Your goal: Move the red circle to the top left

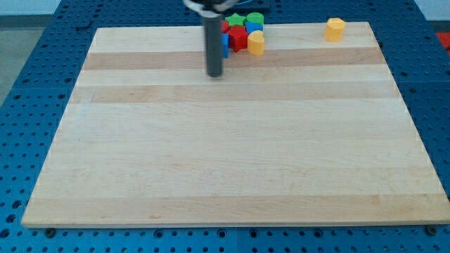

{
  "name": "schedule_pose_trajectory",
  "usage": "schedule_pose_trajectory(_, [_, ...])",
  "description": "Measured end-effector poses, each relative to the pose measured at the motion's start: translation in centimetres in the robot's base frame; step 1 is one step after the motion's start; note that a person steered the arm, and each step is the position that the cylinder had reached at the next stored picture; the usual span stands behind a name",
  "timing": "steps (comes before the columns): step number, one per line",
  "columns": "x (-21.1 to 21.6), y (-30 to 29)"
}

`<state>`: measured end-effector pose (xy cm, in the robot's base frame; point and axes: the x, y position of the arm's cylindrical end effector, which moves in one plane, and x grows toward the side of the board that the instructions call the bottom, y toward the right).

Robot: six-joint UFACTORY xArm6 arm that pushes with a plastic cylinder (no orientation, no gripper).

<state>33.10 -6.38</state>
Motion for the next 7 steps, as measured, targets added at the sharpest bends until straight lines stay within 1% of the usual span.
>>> schedule_pose_trajectory(1, [-3.3, -5.3])
schedule_pose_trajectory(2, [-8.5, -6.6])
schedule_pose_trajectory(3, [-12.1, -5.8])
schedule_pose_trajectory(4, [-14.0, -5.0])
schedule_pose_trajectory(6, [-13.9, -1.7])
schedule_pose_trajectory(7, [-13.9, -1.4])
